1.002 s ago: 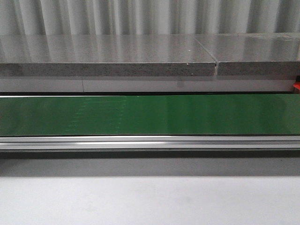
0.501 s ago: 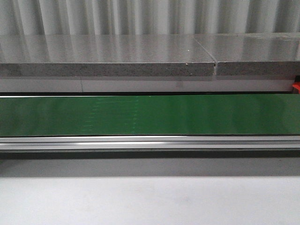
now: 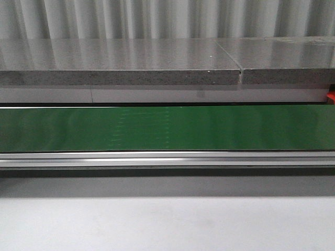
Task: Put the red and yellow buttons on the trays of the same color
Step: 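Grasp the red push-button with the left gripper and lift it, then lower the red button onto the belt and open the left gripper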
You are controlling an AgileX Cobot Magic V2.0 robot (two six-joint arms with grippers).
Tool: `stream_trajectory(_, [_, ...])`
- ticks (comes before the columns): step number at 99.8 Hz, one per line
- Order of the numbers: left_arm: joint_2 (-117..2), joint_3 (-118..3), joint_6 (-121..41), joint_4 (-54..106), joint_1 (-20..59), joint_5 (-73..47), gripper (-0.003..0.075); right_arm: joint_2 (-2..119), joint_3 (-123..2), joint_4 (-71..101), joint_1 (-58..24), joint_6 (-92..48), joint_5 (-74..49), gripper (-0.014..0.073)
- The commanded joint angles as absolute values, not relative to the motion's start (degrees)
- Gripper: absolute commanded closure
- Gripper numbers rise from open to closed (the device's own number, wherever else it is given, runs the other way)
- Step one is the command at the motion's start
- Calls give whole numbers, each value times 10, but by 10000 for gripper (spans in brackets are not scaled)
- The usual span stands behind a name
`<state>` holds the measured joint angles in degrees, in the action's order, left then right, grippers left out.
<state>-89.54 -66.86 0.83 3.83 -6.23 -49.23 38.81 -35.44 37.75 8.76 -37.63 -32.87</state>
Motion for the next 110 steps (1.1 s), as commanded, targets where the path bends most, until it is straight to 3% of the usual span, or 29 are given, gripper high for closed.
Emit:
stream_trajectory(1, [-873, -695, 7, 48, -58, -477, 195, 385, -369, 391, 89, -379, -300, 675])
stream_trajectory(43, [-884, -801, 7, 45, -65, -464, 195, 385, -369, 391, 89, -379, -300, 675])
stream_trajectory(110, [-1055, -823, 11, 53, -226, -402, 195, 385, -369, 391, 89, -379, -300, 675])
